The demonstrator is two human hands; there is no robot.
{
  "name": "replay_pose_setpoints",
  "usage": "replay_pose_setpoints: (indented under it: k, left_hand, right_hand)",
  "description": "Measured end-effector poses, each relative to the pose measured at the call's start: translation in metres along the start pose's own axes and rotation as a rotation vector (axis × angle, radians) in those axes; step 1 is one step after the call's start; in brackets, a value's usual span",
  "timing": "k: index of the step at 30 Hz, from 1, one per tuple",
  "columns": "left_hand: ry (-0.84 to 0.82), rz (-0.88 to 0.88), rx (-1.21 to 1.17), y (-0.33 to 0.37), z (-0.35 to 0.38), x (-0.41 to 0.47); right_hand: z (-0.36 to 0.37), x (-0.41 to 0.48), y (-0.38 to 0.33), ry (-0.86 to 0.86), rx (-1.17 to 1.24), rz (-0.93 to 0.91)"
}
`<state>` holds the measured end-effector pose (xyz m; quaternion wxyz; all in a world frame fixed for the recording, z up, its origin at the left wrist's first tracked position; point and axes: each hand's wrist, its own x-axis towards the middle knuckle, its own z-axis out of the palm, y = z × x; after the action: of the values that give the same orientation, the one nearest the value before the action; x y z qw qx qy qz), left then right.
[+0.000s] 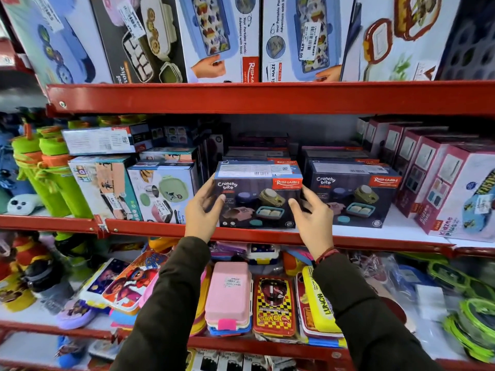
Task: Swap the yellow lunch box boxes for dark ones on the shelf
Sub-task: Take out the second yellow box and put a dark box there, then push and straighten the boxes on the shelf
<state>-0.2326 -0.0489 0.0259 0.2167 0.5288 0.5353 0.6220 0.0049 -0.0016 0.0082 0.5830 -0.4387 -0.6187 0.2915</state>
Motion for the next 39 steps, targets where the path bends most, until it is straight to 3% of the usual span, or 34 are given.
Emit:
replay_pose_setpoints:
  k: [9,17,25,39]
  left_hand:
    - [-0.066,-0.201,0.077,0.0,0.013,0.035]
    - [-0.084,-0.207,0.049,-0.002,0.019,0.022]
    - [0.035,-0.272,-0.22,-0.004,0.021,0.01]
    - [0.076,-0.19,-0.209,-0.003,0.007,-0.013]
  right_hand:
    - [0.018,0.018,-0.002,-0.073,-0.256,0.056]
    - [0.014,0.006,-0.004,-0.161,-0.127,0.117]
    - [0.013,-0.006,-0.005,-0.123,0.182,0.298]
    - [0.004,-0.029,-0.01,-0.15,0.238,0.259]
